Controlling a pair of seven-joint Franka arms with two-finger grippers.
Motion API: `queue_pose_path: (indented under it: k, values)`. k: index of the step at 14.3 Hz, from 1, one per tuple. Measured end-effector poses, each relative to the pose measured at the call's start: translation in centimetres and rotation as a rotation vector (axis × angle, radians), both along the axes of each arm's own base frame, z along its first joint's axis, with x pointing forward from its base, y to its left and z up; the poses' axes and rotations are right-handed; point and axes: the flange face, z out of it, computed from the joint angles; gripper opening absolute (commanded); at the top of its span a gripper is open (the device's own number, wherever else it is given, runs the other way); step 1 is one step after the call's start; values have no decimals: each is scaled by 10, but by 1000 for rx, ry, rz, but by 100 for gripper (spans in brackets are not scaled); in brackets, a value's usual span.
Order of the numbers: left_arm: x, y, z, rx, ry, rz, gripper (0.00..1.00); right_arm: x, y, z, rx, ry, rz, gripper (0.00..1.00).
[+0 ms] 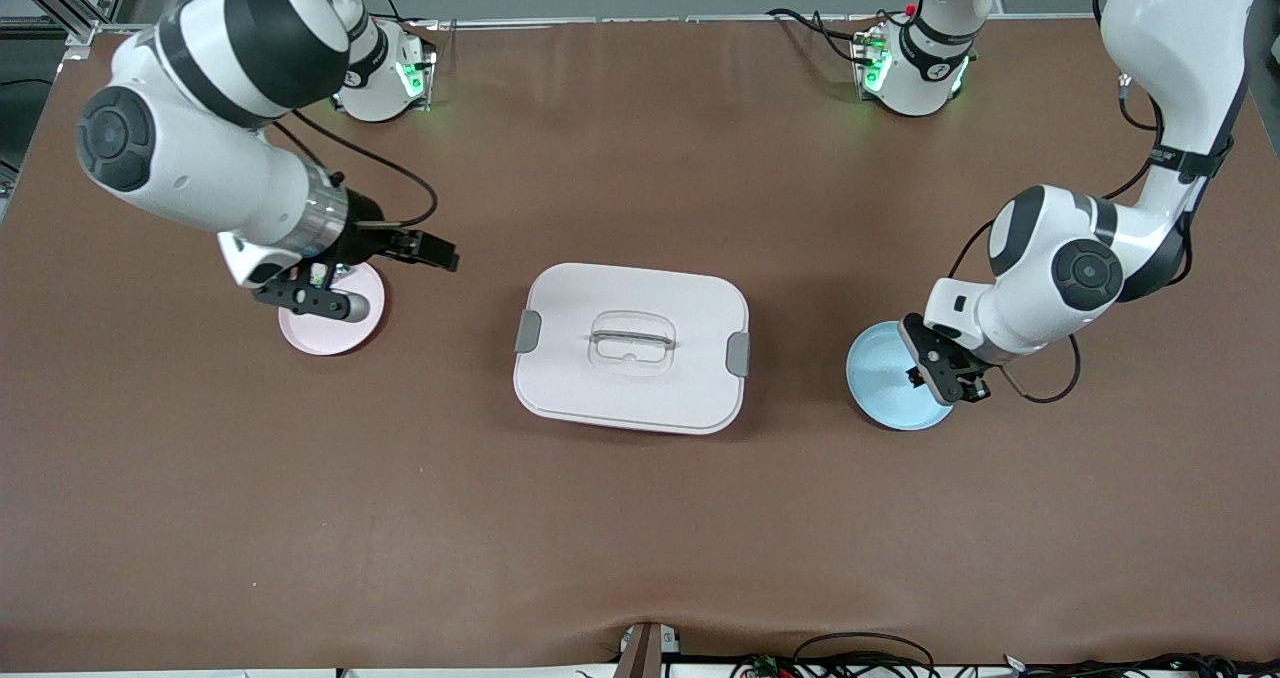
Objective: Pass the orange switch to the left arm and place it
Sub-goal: 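Carry the switch to the blue plate while the right gripper withdraws, then lower the switch onto the blue plate and open the left gripper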
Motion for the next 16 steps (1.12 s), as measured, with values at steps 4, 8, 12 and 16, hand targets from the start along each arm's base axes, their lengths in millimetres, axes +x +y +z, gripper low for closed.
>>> queue_pose_path:
  k: [4,8,12,16]
  values:
    - [-1,-6,-26,24,-6,-113,0,-2,-31,4,-52,-43,114,100]
    - [-5,-13,-46,31,3,-160,0,1,-80,12,-53,-73,153,100]
    - [-11,-23,-62,21,28,-178,41,2,-125,9,-54,-62,115,100]
    - [-9,-22,-61,24,23,-179,100,2,-161,7,-86,-59,123,100]
